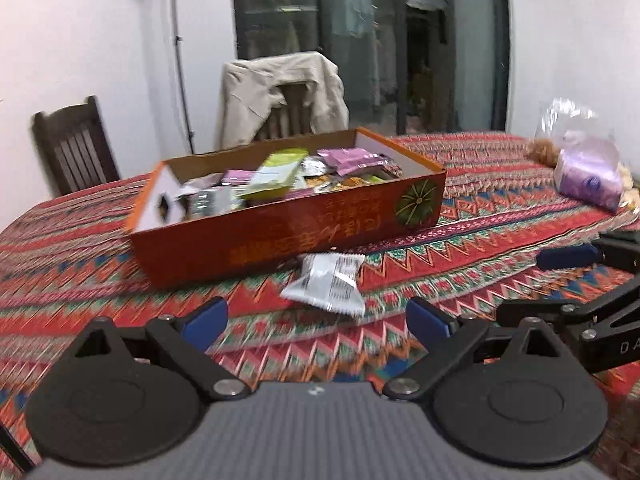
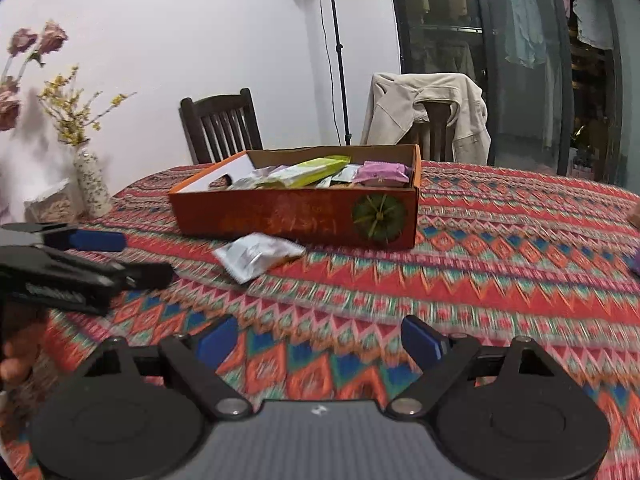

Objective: Organize snacks
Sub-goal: 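Grasp the last white packet with left tool, then carry the white packet into the orange box and open left tool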

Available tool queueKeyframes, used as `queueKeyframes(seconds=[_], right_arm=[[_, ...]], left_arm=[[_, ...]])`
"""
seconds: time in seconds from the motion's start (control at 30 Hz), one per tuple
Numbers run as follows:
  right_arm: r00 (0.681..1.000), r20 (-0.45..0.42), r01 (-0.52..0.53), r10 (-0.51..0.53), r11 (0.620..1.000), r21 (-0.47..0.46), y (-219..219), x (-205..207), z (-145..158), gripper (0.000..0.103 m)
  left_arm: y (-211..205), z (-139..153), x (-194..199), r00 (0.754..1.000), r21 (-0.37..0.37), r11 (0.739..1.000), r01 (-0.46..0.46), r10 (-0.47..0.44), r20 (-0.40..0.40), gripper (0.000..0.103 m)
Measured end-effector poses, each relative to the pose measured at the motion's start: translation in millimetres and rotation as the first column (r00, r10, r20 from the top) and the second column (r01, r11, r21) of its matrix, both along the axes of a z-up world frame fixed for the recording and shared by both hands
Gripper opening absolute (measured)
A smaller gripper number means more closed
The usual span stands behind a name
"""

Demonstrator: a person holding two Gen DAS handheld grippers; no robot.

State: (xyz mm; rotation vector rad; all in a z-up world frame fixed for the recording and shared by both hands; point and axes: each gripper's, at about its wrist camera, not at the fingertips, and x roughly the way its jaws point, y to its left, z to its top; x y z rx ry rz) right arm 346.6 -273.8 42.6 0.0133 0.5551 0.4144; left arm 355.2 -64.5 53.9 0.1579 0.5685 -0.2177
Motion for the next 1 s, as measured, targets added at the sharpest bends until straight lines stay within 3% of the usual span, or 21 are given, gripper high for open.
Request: queueKeyframes(seconds=[0.17, 0.23, 0.27, 0.3, 0.33, 0.4, 0.57, 0.7, 1.0], right_arm=[[0.999, -0.041, -0.014, 0.013, 1.000, -0.021, 14.9, 60.7, -11.5, 0.087], [0.999, -0.045, -0.023, 0.021, 0.999, -0.048, 22.8, 80.3, -16.2, 0.082], [0.999, -0.048, -0.025, 0.022, 0.998, -0.054, 24.4, 86.4, -18.7, 0.078], [0.998, -0.053, -0.028, 0.025, 0.998, -0.057, 26.5, 93.1, -21.3, 0.067], [0.998, -0.059, -0.032, 0.029, 0.998, -0.056, 28.1, 98.7, -24.1, 0.046], [0.997, -0.065, -0.044, 0.040, 0.997, -0.061, 30.8, 104.3, -28.3, 0.026], [0.997, -0.052, -0.061, 0.058, 0.996, -0.057, 32.6, 103.7, -29.7, 0.019], [0.999, -0.028, -0.042, 0.040, 0.997, -0.057, 31.1, 97.8, -24.8, 0.018], [0.998, 0.019, -0.062, 0.064, 0.995, -0.079, 25.1, 25.3, -6.5, 0.019]], left_arm=[[-10.1, -21.8, 55.9, 0.998, -0.008, 1.000, 0.010, -0.010, -0.055, 0.092], [-9.5, -29.2, 68.0, 0.998, -0.014, 1.000, 0.007, -0.008, -0.055, 0.081], [-8.5, -32.9, 72.9, 0.998, -0.023, 1.000, 0.011, -0.013, -0.069, 0.068], [-7.1, -37.2, 77.7, 0.995, -0.037, 0.999, 0.020, -0.024, -0.098, 0.058], [-4.9, -39.4, 77.6, 0.995, -0.055, 0.998, 0.022, -0.027, -0.099, 0.058], [-3.7, -40.3, 75.1, 0.995, -0.050, 0.998, 0.035, -0.040, -0.087, 0.057], [-1.9, -39.4, 71.6, 0.996, -0.058, 0.998, 0.030, -0.035, -0.080, 0.055], [-2.8, -29.9, 58.3, 0.997, -0.058, 0.998, 0.009, -0.014, -0.077, 0.055], [16.2, 12.3, -64.1, 0.997, -0.136, 0.988, -0.079, 0.076, -0.031, 0.055]])
